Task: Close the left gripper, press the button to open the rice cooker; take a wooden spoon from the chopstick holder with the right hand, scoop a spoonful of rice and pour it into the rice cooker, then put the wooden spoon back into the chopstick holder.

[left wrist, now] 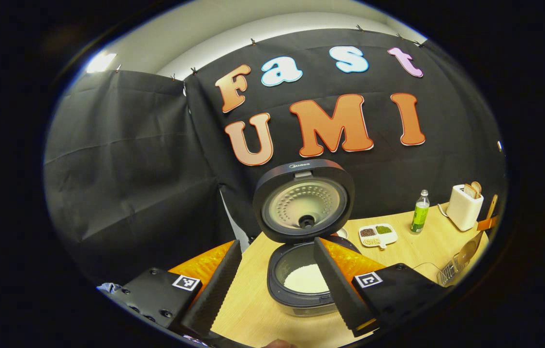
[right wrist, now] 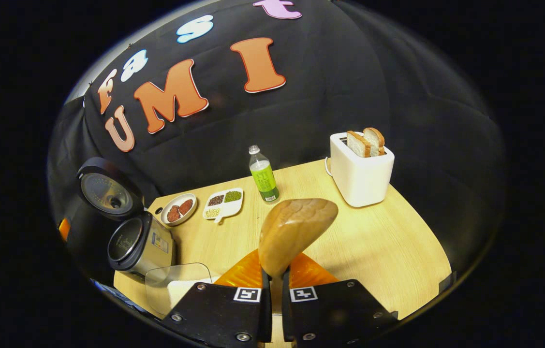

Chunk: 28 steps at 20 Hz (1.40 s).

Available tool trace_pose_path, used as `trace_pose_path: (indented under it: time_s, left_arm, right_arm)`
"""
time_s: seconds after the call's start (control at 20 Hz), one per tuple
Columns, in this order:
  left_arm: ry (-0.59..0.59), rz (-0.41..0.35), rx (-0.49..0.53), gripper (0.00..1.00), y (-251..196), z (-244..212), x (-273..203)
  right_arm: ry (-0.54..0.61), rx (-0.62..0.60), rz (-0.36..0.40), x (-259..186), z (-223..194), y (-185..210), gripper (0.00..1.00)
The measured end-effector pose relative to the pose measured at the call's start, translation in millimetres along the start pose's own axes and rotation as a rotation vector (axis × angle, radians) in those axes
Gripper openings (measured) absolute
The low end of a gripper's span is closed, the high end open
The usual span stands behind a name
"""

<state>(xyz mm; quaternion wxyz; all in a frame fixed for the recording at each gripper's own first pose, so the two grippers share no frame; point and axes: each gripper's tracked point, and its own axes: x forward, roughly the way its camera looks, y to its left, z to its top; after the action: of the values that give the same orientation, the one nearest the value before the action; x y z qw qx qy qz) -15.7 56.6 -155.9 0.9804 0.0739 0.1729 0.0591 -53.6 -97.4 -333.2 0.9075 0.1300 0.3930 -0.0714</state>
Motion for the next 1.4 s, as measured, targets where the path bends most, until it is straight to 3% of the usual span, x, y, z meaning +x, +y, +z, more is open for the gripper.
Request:
trace_pose_path:
  time_s: [0.15,0.2,0.25,0.3,0.35,0.4,0.5,0.55,0.6,0.7,0.75,0.8,0.85,0.95,1.0,1.05,1.15,1.2,1.25,1.3,1.35,1.4]
  left_arm:
    - [0.004,-0.008,0.022,0.93,-8,2,-5]
    - [0.004,-0.008,0.027,0.93,-9,2,-7]
    - [0.005,-0.009,0.026,1.00,-10,2,-8]
    - [0.012,-0.013,0.017,1.00,-13,-1,-8]
    - [0.026,-0.026,0.003,0.93,-18,-5,-8]
    - [0.037,-0.029,-0.004,1.00,-20,-8,-10]
    - [0.052,-0.031,-0.011,1.00,-22,-14,-10]
    - [0.056,-0.031,-0.013,0.93,-23,-15,-9]
    - [0.057,-0.029,-0.013,1.00,-23,-16,-10]
    - [0.058,-0.027,-0.012,1.00,-22,-15,-9]
    - [0.060,-0.029,-0.014,0.93,-22,-15,-8]
    - [0.061,-0.031,-0.015,1.00,-23,-15,-7]
    - [0.061,-0.031,-0.014,0.93,-23,-15,-5]
    - [0.054,-0.033,-0.007,0.93,-23,-12,-2]
    - [0.053,-0.037,-0.007,1.00,-23,-11,-1]
    - [0.050,-0.042,-0.011,0.93,-24,-10,2]
    - [0.050,-0.056,-0.018,0.93,-28,-8,9]
    - [0.048,-0.060,-0.014,1.00,-28,-5,11]
    - [0.040,-0.064,-0.012,0.93,-29,1,15]
    - [0.030,-0.065,-0.015,0.93,-29,7,21]
    - [0.023,-0.059,-0.015,0.93,-27,16,28]
    - [0.012,-0.052,-0.022,0.93,-23,25,34]
  right_arm:
    - [0.042,0.006,-0.003,11,-23,-2,0.08]
    - [0.053,0.013,0.003,14,-28,-1,0.08]
    - [0.065,0.013,0.004,17,-34,-3,0.08]
    - [0.081,0.007,0.001,19,-41,-6,0.08]
    - [0.084,0.008,-0.002,20,-43,-8,0.08]
    - [0.086,0.014,-0.003,21,-43,-10,0.08]
    - [0.095,0.019,-0.012,24,-45,-15,0.08]
    - [0.099,0.015,-0.020,26,-46,-17,0.08]
    - [0.105,0.011,-0.020,25,-47,-19,0.09]
    - [0.116,0.008,-0.015,25,-51,-18,0.11]
    - [0.123,0.003,-0.016,25,-54,-20,0.12]
    - [0.138,-0.001,-0.019,24,-58,-21,0.13]
    - [0.152,-0.007,-0.019,24,-63,-21,0.13]
    - [0.147,-0.007,-0.020,21,-60,-22,0.15]
    - [0.137,-0.004,-0.019,20,-55,-23,0.17]
    - [0.133,0.005,-0.020,16,-52,-26,0.18]
    - [0.125,0.028,-0.035,14,-44,-32,0.31]
    - [0.118,0.035,-0.048,11,-39,-36,0.38]
    - [0.104,0.039,-0.057,7,-32,-39,0.34]
    - [0.084,0.037,-0.061,4,-23,-40,0.39]
    - [0.063,0.032,-0.063,-2,-13,-40,0.51]
    - [0.033,0.029,-0.056,-6,0,-38,0.57]
